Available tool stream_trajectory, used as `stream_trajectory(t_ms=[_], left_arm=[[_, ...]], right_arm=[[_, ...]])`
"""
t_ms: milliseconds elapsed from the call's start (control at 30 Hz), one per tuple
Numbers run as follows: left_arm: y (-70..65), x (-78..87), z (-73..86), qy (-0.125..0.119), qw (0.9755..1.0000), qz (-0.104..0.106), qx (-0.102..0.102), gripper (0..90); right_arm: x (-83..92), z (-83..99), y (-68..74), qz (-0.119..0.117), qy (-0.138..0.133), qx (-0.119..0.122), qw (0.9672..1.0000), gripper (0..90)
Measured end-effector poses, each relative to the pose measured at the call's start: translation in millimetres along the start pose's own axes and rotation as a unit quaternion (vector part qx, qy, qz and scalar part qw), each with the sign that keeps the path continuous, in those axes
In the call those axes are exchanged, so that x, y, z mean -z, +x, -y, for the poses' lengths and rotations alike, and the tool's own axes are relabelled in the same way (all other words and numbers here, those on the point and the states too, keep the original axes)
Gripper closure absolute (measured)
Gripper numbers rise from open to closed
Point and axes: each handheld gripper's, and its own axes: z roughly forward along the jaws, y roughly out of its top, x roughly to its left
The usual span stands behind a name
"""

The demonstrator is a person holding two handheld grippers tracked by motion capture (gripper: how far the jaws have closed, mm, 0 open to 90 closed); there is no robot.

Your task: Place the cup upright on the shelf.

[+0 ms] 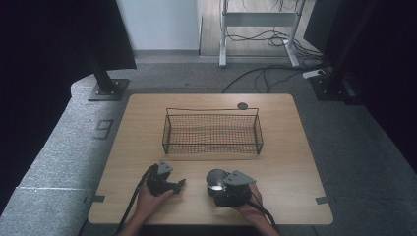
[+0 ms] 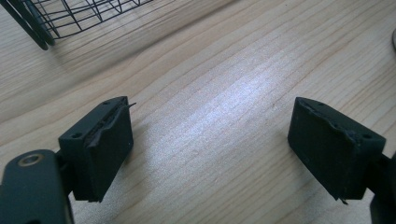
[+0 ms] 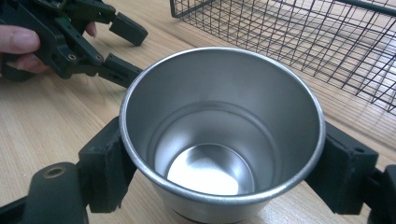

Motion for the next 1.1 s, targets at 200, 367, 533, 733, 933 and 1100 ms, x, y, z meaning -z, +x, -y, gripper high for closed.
stream_trajectory(t_ms=[200, 367, 533, 733, 933, 1100], left_arm=[[0.1, 0.0, 0.0, 0.0, 1.0, 0.0, -0.001, 13.9], [0.0, 0.0, 0.0, 0.0, 1.0, 0.0, 0.0, 13.9], [0.0, 0.0, 0.0, 0.0, 1.0, 0.0, -0.001, 13.9], [0.1, 0.0, 0.0, 0.0, 1.0, 0.0, -0.001, 14.0], [0.0, 0.1, 0.0, 0.0, 1.0, 0.0, -0.001, 14.0], [0.0, 0.0, 0.0, 0.0, 1.0, 0.0, 0.0, 14.0]], right_arm=[[1.3, 0.1, -0.3, -0.003, -0.002, 0.002, 1.0, 18.4], [4.8, -1.1, -2.1, -0.006, -0.01, -0.002, 0.9999, 18.4], [7.8, -2.1, -5.9, -0.008, -0.015, -0.013, 0.9998, 18.4], [14.2, -5.8, -8.8, -0.005, -0.027, -0.016, 0.9995, 18.4], [19.1, -7.9, -11.0, -0.006, -0.034, -0.018, 0.9992, 18.4], [22.2, -8.5, -14.6, -0.005, -0.039, -0.021, 0.999, 18.4]])
